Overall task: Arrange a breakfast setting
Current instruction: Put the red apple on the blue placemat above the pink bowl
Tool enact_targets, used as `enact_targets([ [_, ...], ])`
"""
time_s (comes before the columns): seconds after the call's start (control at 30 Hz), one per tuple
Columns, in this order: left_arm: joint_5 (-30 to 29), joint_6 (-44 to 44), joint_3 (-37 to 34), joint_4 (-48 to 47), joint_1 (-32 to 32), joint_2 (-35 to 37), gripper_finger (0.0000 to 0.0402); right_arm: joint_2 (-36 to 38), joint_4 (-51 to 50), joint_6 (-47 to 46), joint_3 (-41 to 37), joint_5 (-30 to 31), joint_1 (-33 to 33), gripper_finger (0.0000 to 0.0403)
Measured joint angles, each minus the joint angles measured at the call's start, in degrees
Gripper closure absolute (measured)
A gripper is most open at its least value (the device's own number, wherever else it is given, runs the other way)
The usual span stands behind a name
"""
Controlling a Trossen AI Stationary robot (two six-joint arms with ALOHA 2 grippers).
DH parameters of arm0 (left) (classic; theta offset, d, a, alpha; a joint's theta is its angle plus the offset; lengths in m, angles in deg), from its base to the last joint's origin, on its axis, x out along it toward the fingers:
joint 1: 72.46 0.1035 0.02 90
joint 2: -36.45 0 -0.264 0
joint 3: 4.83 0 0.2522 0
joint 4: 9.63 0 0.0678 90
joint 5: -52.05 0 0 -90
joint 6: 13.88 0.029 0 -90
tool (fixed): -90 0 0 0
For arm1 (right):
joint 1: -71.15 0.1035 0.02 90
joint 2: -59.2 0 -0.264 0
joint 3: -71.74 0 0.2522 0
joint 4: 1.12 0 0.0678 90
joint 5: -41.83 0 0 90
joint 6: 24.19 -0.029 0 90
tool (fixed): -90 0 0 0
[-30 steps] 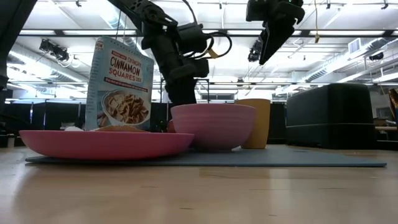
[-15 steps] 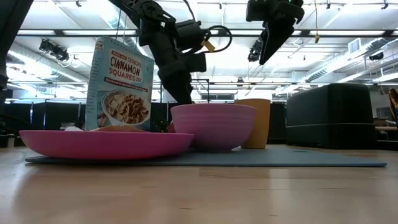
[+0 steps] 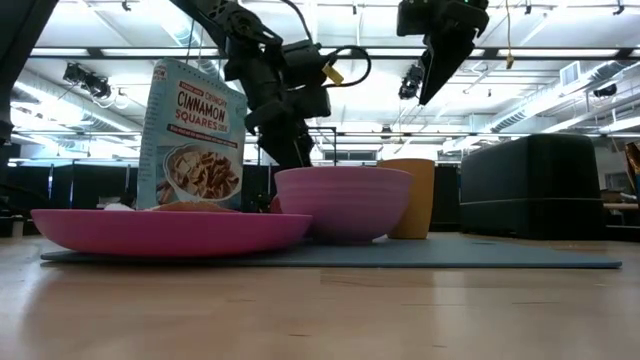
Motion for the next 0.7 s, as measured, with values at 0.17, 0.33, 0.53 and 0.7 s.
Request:
enact_targets([
  [0.17, 0.74, 1.23, 0.22, 1.39, 0.07, -3.66, 0.0088, 0.00, 0.08, -2.14, 0.00, -0.22, 0.07, 0.0183],
  [0.33, 0.98, 4.30, 0.31, 2.45, -0.19, -4.61, 0.0088, 0.00, 0.03, -2.83, 0.00, -0.50, 1.23, 0.0183],
  [0.53, 1.32, 5.66, 0.30, 1.32, -0.20, -5.29, 0.0088, 0.00, 0.19, -3.01, 0.00, -0.50, 2.16, 0.0183],
  [0.7, 0.39, 4.63, 0.28, 0.81, -0.24, -5.42, 0.0088, 0.00, 0.21, -2.94, 0.00, -0.50, 2.73, 0.0183],
])
